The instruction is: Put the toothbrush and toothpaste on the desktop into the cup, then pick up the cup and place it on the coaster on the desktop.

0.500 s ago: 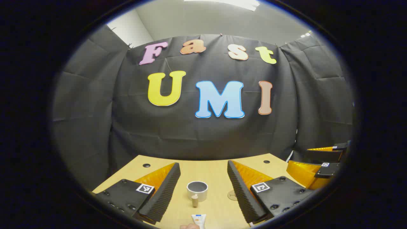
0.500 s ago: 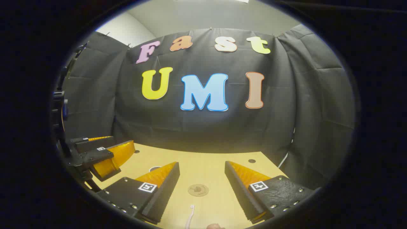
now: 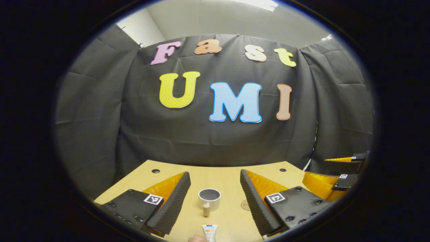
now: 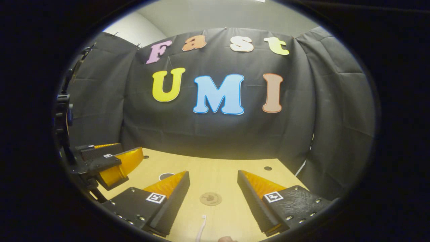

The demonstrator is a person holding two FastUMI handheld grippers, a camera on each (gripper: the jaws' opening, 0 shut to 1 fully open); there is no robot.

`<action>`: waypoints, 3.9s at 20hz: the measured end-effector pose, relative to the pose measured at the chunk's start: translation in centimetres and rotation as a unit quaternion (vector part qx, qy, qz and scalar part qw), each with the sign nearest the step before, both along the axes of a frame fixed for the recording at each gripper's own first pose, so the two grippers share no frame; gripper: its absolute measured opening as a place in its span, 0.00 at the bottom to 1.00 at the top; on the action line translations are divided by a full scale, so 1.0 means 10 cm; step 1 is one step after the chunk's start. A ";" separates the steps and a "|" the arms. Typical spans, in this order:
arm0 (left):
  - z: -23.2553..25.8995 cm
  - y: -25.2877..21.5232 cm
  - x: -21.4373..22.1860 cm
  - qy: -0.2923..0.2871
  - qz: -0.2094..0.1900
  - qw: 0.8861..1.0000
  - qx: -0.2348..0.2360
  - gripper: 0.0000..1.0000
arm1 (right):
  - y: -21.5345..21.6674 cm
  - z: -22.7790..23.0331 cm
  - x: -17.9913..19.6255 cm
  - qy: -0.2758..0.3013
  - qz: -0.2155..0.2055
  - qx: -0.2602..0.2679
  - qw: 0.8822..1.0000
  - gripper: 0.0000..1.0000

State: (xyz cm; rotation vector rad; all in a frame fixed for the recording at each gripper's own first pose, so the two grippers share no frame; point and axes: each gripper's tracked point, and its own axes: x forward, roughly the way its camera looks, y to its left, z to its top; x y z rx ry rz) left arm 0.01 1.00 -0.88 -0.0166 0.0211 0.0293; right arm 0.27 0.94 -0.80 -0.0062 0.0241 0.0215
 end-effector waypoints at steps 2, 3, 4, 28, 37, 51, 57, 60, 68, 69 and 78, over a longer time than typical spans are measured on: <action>0.00 0.00 -0.01 0.002 0.001 1.000 0.004 0.94 | 0.00 -0.01 0.00 0.003 0.000 0.001 1.000 0.90; -0.02 0.00 -0.01 0.004 0.002 1.000 0.007 0.94 | 0.00 -0.01 0.00 0.004 0.000 0.003 1.000 0.90; -0.04 -0.01 -0.01 0.007 0.001 1.000 0.008 0.94 | 0.00 -0.03 0.00 0.005 0.000 0.004 1.000 0.90; -1.67 -0.07 -0.01 0.312 0.003 0.948 -0.057 0.94 | 0.22 -1.28 0.13 0.243 0.059 0.007 0.968 0.91; -2.27 -0.03 -0.25 0.450 0.010 0.890 -0.073 0.96 | 0.27 -1.87 0.12 0.364 0.059 0.005 0.930 0.91; -3.11 0.09 -0.55 0.594 0.015 0.798 -0.099 0.95 | 0.42 -2.65 0.05 0.510 0.045 0.018 0.859 0.93; -3.22 0.09 -0.58 0.612 0.007 0.784 -0.100 0.98 | 0.50 -2.87 0.06 0.545 0.043 0.023 0.837 0.90; -3.27 0.09 -0.61 0.618 0.004 0.781 -0.095 0.98 | 0.53 -2.97 0.04 0.560 0.041 0.024 0.827 0.77; -3.34 0.16 -0.62 0.620 0.014 0.780 -0.081 0.73 | 0.45 -3.03 0.04 0.570 0.034 0.002 0.821 0.59; -3.36 0.17 -0.62 0.621 0.016 0.779 -0.080 0.66 | 0.47 -3.06 0.04 0.575 0.026 0.014 0.818 0.44; -3.35 0.18 -0.60 0.611 0.015 0.789 -0.071 0.43 | 0.45 -3.05 0.01 0.579 0.044 0.001 0.814 0.12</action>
